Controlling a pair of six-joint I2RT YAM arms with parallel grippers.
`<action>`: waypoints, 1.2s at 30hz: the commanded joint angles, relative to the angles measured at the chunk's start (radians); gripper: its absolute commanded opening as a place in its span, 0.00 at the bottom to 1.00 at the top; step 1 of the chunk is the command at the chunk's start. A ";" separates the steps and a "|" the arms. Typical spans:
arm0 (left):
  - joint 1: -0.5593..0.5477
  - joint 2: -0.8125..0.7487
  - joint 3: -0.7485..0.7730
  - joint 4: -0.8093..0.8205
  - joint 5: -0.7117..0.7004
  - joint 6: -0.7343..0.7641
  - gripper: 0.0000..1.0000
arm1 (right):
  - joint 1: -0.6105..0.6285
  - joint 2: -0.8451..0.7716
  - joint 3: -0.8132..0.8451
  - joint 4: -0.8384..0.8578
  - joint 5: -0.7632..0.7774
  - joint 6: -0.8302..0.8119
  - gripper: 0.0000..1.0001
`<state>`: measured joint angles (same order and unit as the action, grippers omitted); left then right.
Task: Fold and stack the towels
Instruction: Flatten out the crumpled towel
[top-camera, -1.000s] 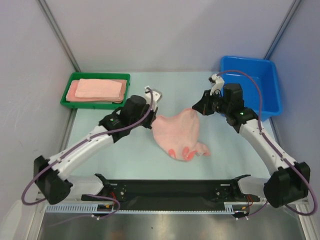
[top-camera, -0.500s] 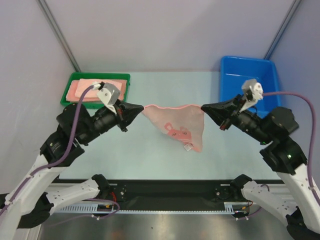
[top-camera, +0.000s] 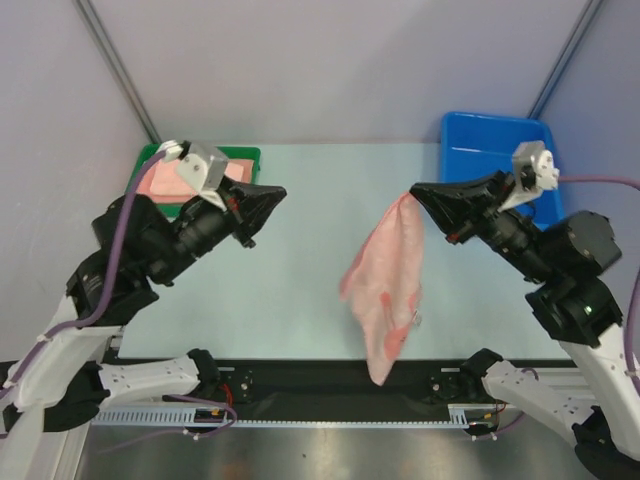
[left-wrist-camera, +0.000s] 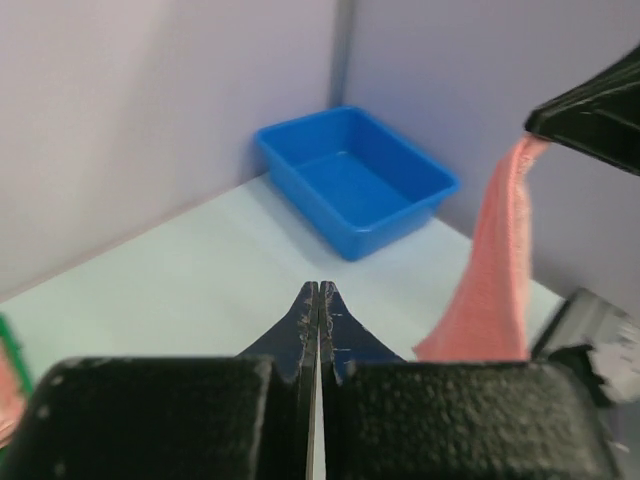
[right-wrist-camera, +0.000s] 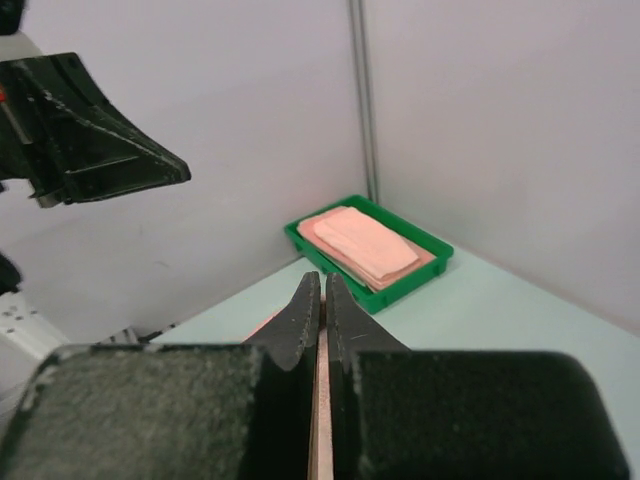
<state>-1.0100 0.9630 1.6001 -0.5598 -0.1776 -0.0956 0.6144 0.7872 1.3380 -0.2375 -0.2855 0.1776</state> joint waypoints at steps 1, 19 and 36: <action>0.071 0.104 -0.003 -0.028 -0.142 0.053 0.00 | -0.021 0.137 -0.017 0.091 0.097 -0.061 0.00; 0.199 0.423 -0.637 0.554 0.319 0.026 0.45 | -0.292 0.720 -0.407 0.628 -0.211 0.318 0.00; 0.074 0.976 -0.214 0.611 0.093 0.172 0.56 | -0.441 1.069 -0.284 0.764 -0.359 0.462 0.00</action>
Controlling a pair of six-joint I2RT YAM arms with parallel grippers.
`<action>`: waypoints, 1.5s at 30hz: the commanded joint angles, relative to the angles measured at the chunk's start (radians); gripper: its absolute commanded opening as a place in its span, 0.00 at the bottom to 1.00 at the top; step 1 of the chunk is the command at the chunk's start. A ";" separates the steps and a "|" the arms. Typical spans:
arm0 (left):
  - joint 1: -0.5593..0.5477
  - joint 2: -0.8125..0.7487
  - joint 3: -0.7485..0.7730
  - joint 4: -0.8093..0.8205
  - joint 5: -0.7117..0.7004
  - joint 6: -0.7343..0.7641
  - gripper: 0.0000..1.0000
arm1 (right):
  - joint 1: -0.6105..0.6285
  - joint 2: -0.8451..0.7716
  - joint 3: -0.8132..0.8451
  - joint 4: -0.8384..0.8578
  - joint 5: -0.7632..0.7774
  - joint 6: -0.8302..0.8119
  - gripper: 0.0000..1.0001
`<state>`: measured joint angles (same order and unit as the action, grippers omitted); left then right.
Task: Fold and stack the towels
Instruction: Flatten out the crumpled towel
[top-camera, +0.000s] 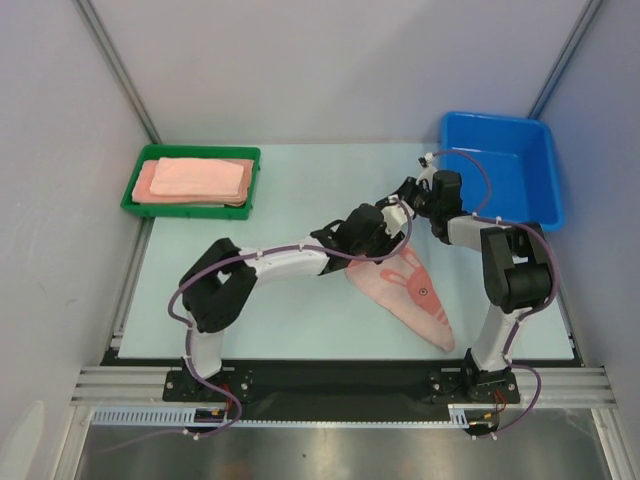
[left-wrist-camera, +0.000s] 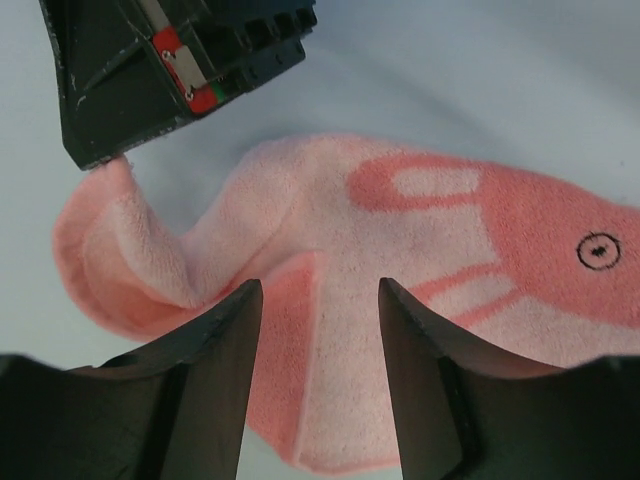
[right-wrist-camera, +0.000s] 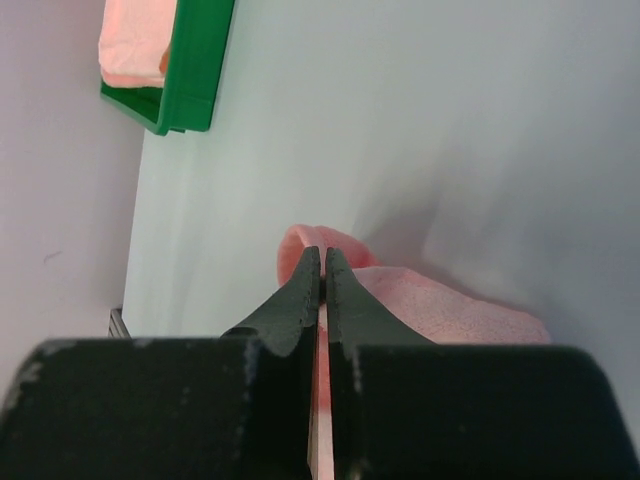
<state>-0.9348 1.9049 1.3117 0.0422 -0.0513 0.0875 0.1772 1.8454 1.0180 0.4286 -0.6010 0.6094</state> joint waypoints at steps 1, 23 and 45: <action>-0.005 0.052 0.093 -0.002 -0.070 -0.020 0.56 | -0.004 0.015 0.033 0.104 -0.043 0.032 0.00; -0.030 0.279 0.405 -0.390 -0.395 -0.614 0.64 | -0.010 0.091 0.017 0.200 -0.077 0.062 0.00; 0.022 0.235 0.250 -0.389 -0.409 -0.717 0.52 | -0.010 0.098 -0.004 0.256 -0.106 0.084 0.00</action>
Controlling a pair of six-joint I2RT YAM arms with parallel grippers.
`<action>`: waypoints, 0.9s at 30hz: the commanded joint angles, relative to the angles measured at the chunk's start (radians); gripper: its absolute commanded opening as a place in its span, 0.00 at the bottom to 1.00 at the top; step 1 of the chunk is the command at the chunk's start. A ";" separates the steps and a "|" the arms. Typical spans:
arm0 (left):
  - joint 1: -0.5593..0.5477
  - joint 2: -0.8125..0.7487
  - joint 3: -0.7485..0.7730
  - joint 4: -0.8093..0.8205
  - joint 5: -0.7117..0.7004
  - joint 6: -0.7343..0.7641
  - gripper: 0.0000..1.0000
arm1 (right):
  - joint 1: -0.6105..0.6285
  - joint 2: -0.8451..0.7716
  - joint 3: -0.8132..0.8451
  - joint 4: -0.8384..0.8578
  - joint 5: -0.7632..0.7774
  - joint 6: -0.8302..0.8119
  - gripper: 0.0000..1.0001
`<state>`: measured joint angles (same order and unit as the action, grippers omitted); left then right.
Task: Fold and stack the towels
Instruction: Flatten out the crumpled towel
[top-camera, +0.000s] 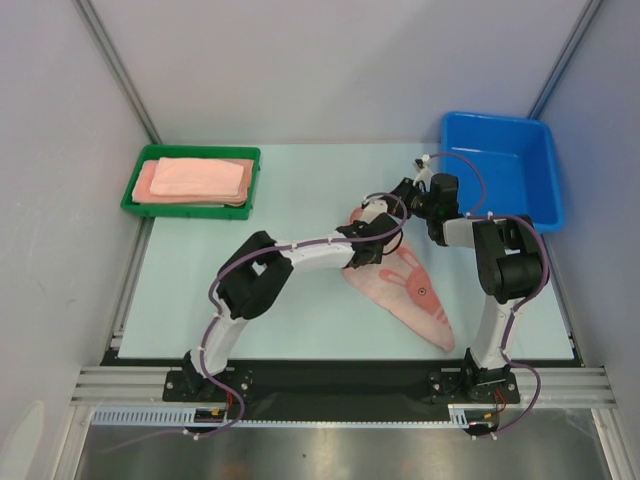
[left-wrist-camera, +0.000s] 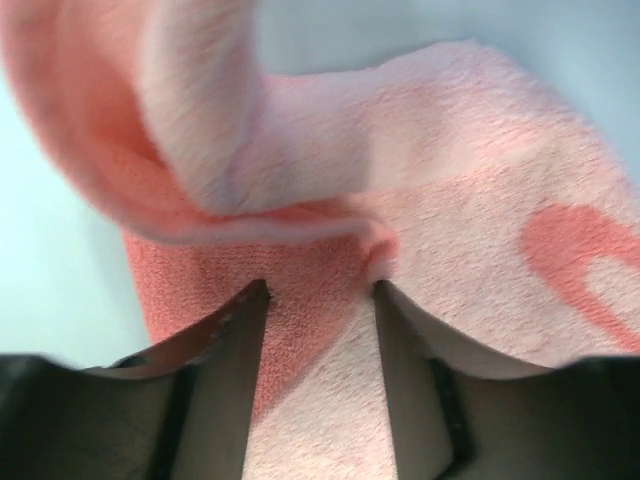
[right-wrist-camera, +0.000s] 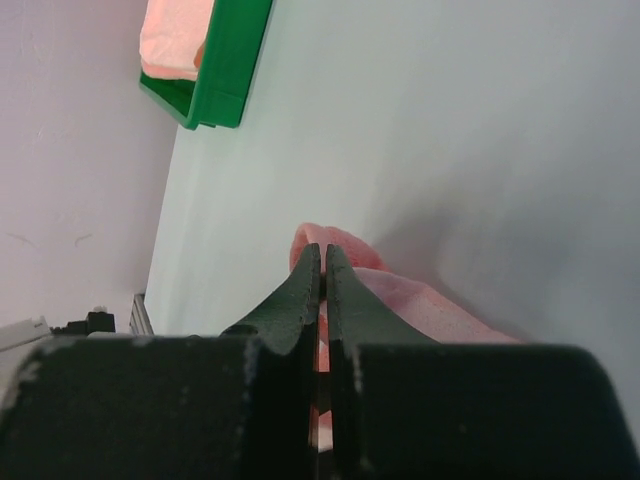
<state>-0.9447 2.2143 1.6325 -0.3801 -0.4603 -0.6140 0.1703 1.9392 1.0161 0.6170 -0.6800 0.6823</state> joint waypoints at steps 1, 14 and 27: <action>0.037 -0.083 -0.092 0.079 0.009 0.011 0.44 | -0.003 0.007 -0.002 0.072 -0.027 0.013 0.00; 0.038 -0.171 -0.092 0.092 -0.023 0.135 0.00 | -0.003 0.026 0.003 0.073 -0.041 0.005 0.00; 0.199 -0.750 -0.416 0.217 0.338 0.316 0.00 | 0.054 -0.458 0.098 -0.466 0.330 -0.243 0.00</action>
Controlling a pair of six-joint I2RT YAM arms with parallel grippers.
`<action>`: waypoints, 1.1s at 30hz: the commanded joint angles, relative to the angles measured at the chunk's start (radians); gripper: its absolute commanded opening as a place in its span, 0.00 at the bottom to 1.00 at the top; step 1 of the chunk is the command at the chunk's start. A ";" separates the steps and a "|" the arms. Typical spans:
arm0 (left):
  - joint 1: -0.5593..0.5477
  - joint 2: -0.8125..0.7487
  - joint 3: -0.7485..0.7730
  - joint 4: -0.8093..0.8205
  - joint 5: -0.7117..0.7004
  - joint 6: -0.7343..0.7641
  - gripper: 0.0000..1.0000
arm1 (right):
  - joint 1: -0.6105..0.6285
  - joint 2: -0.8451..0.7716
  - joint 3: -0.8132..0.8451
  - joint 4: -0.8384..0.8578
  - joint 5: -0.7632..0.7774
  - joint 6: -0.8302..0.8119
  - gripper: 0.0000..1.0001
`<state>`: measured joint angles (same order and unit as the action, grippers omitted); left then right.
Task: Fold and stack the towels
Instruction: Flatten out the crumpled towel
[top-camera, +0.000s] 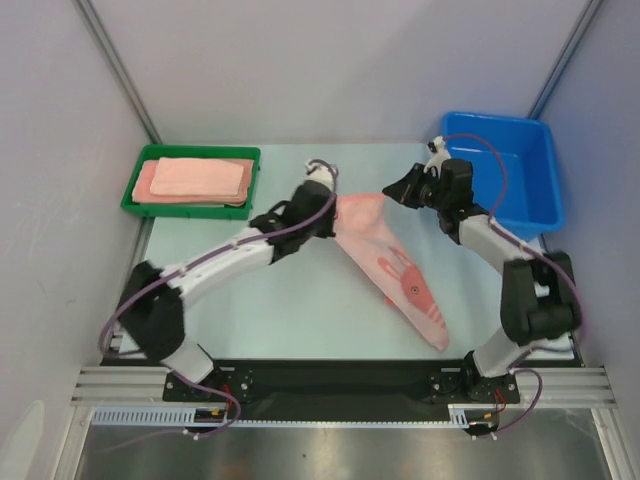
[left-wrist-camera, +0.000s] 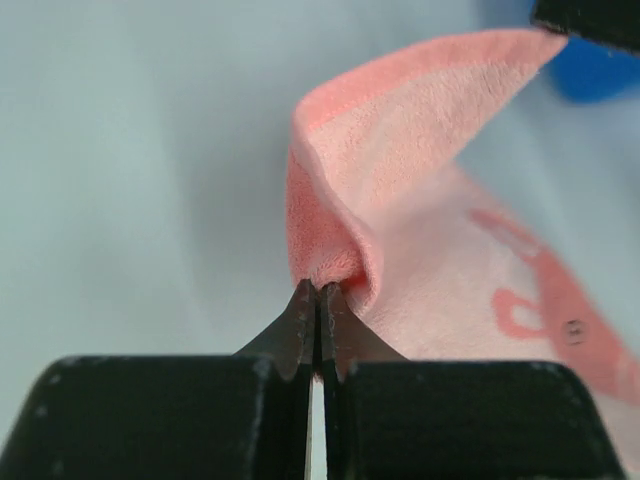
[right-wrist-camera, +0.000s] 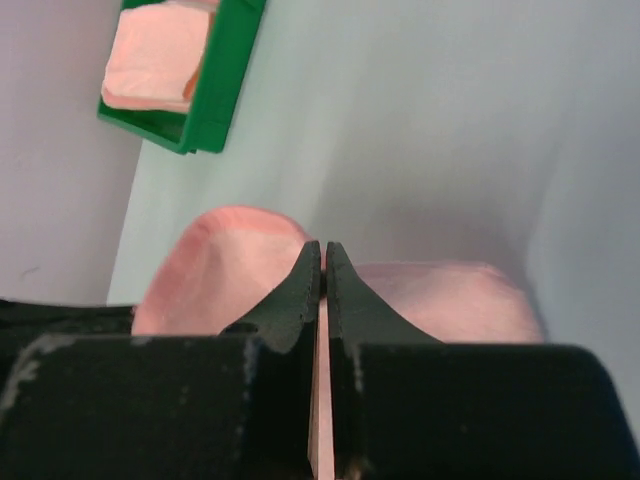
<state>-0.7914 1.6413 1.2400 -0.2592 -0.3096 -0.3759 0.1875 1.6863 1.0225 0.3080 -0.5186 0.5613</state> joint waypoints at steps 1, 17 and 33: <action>0.066 -0.217 -0.017 0.095 0.267 0.104 0.00 | 0.067 -0.305 0.100 -0.238 0.202 -0.141 0.00; 0.067 -0.725 0.118 -0.026 0.757 0.057 0.00 | 0.331 -0.987 0.217 -0.584 0.269 -0.345 0.00; 0.260 -0.508 0.155 -0.223 0.579 0.020 0.00 | 0.310 -0.751 0.090 -0.342 0.410 -0.337 0.00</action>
<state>-0.6083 1.0611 1.4868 -0.4969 0.2749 -0.3332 0.5125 0.8124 1.1885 -0.1341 -0.1604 0.2558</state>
